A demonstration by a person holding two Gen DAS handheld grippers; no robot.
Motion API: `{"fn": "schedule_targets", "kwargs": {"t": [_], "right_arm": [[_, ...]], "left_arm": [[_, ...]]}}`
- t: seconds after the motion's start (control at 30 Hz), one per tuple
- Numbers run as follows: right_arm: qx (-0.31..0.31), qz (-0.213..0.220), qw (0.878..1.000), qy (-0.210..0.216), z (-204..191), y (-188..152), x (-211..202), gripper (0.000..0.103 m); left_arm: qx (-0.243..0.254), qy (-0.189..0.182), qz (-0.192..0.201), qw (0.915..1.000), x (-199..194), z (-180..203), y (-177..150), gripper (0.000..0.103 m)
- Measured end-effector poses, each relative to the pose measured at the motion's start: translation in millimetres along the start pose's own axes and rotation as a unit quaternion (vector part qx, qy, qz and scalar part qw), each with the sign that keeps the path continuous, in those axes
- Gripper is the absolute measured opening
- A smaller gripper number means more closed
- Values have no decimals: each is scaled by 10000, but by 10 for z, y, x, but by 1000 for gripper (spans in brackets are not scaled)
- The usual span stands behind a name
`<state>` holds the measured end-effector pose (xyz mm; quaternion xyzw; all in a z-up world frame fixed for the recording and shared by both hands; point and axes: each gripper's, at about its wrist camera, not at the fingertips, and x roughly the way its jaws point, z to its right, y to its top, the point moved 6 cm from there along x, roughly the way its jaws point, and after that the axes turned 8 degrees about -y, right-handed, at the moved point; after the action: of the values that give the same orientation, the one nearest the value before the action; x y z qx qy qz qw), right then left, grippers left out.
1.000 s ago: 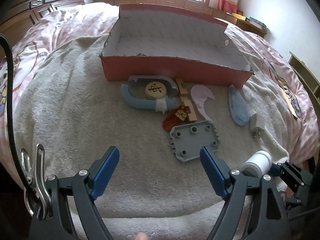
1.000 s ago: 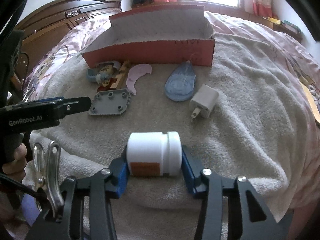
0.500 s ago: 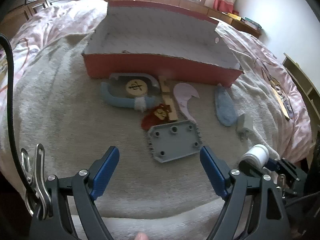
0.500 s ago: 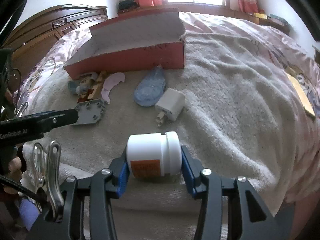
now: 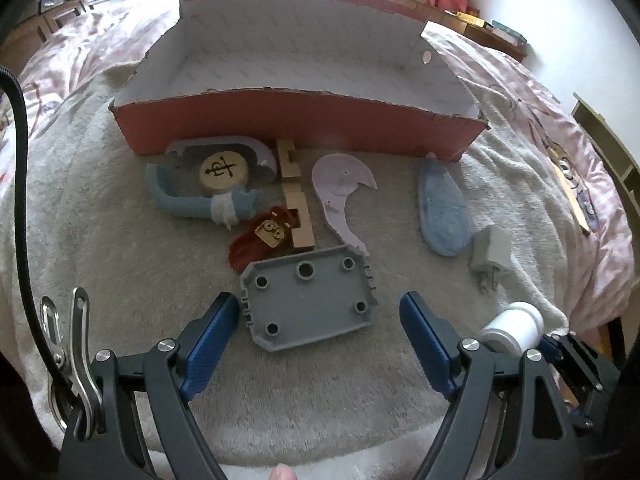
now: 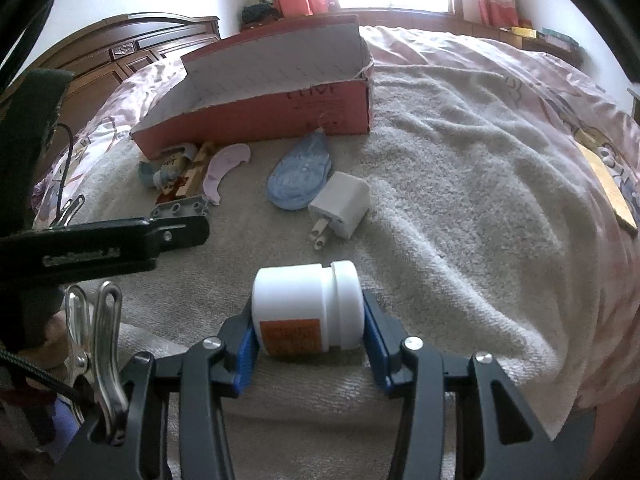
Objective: Organize rigid objects
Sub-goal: 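Close the left gripper on the grey plastic plate while the right holds the jar, then lift and carry the grey plate and white jar over the box with both grippers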
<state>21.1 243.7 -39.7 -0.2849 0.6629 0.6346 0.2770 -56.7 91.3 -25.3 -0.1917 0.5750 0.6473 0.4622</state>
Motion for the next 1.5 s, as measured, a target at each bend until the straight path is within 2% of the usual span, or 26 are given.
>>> {"fn": "schedule_targets", "kwargs": {"t": [0.23, 0.43, 0.57, 1.0, 1.5], "right_arm": [[-2, 43, 10000, 2, -10, -14, 5, 49], [36, 69, 9999, 70, 5, -14, 7, 49], [61, 77, 9999, 102, 14, -16, 3, 49], [45, 67, 9999, 80, 11, -17, 2, 49], [68, 39, 10000, 56, -6, 9, -6, 49]], "left_arm": [[247, 394, 31, 9989, 65, 35, -19, 84], [381, 585, 38, 9976, 80, 46, -32, 84], [420, 664, 77, 9969, 62, 43, -24, 73], [527, 470, 45, 9975, -50, 2, -96, 72], [503, 321, 387, 9975, -311, -86, -4, 72]]}}
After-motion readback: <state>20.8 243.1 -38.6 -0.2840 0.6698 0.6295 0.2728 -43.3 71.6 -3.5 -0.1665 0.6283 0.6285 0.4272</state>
